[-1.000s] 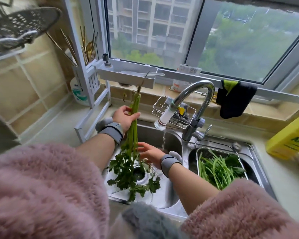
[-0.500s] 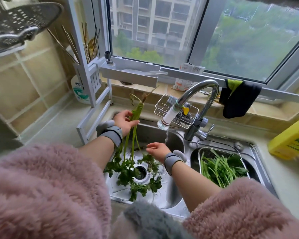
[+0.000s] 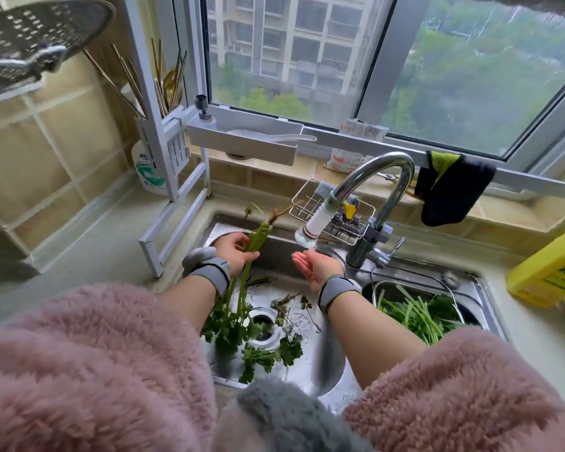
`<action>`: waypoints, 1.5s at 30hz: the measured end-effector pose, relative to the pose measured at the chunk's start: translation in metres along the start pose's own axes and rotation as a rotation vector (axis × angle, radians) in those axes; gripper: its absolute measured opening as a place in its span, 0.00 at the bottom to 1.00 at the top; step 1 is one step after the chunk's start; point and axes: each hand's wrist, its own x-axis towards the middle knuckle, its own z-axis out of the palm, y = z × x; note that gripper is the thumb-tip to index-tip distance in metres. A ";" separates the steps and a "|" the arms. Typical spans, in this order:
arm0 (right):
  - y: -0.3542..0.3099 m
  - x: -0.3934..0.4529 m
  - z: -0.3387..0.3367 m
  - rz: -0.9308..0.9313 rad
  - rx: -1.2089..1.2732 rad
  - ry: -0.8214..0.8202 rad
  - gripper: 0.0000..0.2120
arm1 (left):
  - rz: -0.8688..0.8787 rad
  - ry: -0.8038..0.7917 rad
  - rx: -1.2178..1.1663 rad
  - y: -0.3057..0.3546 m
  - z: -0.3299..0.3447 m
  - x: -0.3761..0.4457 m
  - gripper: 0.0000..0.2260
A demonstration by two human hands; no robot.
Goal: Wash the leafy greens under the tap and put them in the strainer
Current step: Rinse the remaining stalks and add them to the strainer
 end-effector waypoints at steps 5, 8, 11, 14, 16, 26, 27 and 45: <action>-0.001 -0.002 -0.003 -0.001 -0.069 0.001 0.14 | -0.049 -0.026 -0.008 -0.006 0.007 0.003 0.17; -0.002 0.006 -0.005 0.003 -0.020 -0.002 0.15 | -0.063 -0.042 -0.014 -0.008 0.011 0.005 0.16; -0.005 0.016 -0.011 -0.006 -0.175 0.050 0.15 | -0.072 -0.062 0.007 -0.009 0.015 0.008 0.16; -0.005 0.014 -0.009 0.001 -0.262 0.044 0.15 | -0.076 -0.081 0.065 -0.010 0.021 0.008 0.17; -0.004 0.013 -0.013 0.001 -0.353 0.032 0.15 | -0.093 -0.101 0.085 -0.011 0.026 0.007 0.18; 0.008 0.000 -0.010 -0.120 -0.749 -0.238 0.13 | -0.112 -0.285 0.109 -0.010 0.036 0.000 0.15; 0.009 0.000 -0.008 -0.135 -0.767 -0.258 0.13 | -0.109 -0.297 0.110 -0.010 0.037 0.000 0.15; 0.006 -0.002 -0.016 -0.318 -1.157 -0.279 0.09 | -0.101 -0.367 0.222 -0.011 0.040 -0.006 0.12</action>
